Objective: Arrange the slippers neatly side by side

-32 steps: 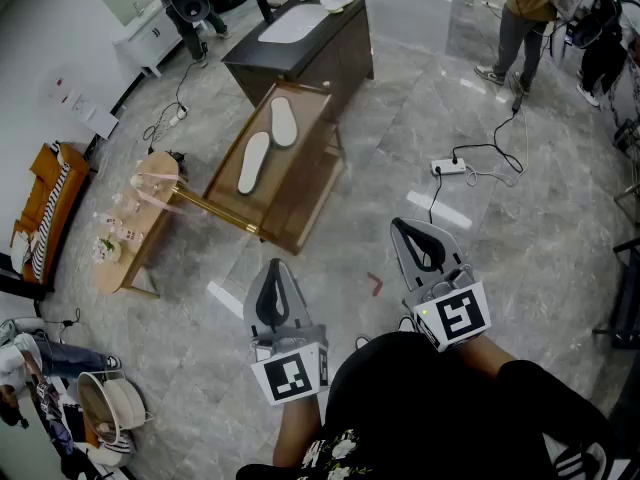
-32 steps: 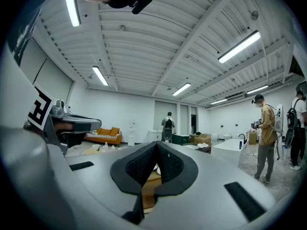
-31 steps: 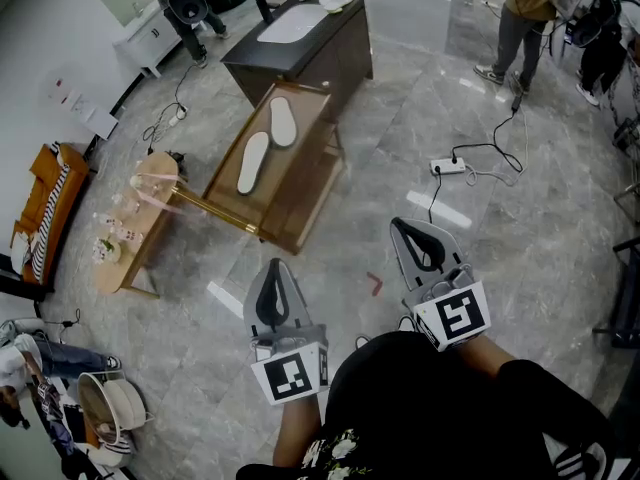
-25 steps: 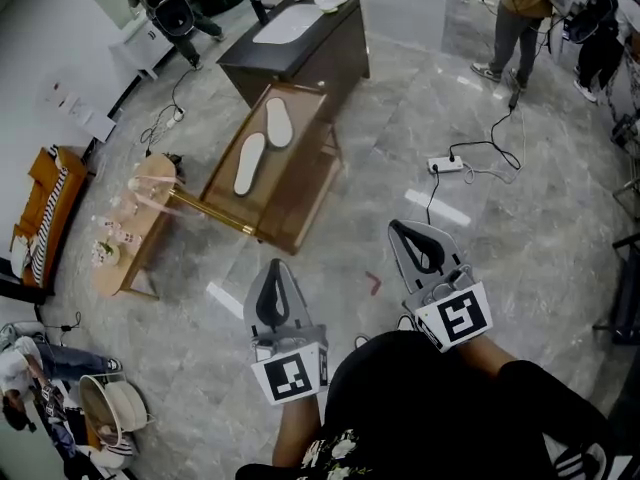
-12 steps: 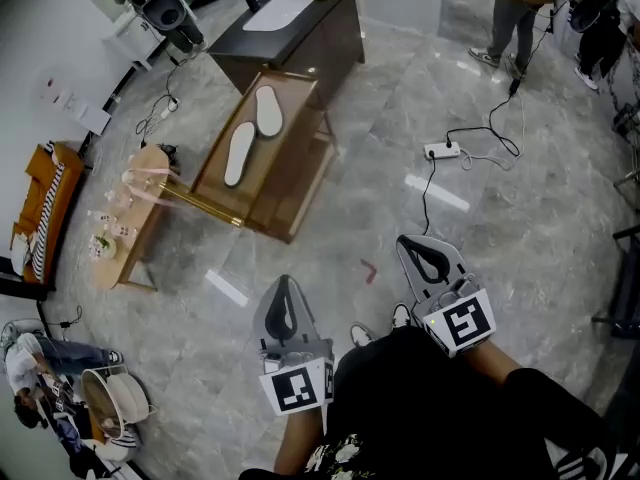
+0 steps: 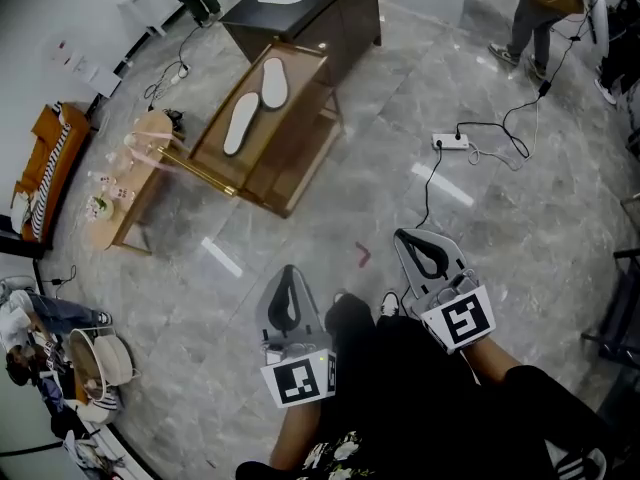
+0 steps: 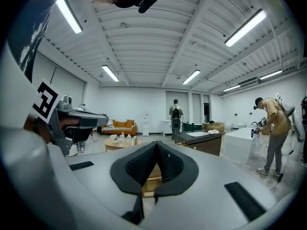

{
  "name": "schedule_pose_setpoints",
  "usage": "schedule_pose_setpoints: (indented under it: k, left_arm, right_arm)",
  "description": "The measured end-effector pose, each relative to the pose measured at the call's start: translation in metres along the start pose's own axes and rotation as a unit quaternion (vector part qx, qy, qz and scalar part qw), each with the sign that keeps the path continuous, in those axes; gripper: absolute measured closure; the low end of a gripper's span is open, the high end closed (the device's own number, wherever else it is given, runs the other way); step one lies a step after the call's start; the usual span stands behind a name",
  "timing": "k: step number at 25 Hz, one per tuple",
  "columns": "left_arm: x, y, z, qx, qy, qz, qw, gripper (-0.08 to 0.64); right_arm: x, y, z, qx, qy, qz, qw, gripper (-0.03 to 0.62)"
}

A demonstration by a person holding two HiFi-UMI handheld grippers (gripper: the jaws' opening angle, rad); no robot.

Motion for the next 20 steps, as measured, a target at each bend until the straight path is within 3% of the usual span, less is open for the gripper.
schedule_pose_setpoints:
  k: [11,15,20]
  left_arm:
    - [0.005,0.005,-0.002,-0.019,-0.002,-0.008,0.9998,0.560]
    - [0.003,-0.001,0.000,-0.003,-0.014,-0.003,0.9999,0.560]
    - [0.006,-0.003,0.003,0.001,-0.009,0.013,0.9999,0.560]
  right_arm:
    - [0.000,0.006,0.015,-0.036,-0.005,-0.013,0.999,0.595]
    - [0.003,0.006,0.016,-0.031,0.009,-0.031,0.999,0.595]
    - [0.002,0.006,0.021,-0.032,0.004,-0.018,0.999,0.595]
Point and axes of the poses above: the fingertips, and each gripper's own axes: z forward along the fingers, y to its left, x out of its underside, the point moved 7 cm from there along -z, backward along the fingers, and after that the axes turned 1 degree about y, right-handed, at the moved point
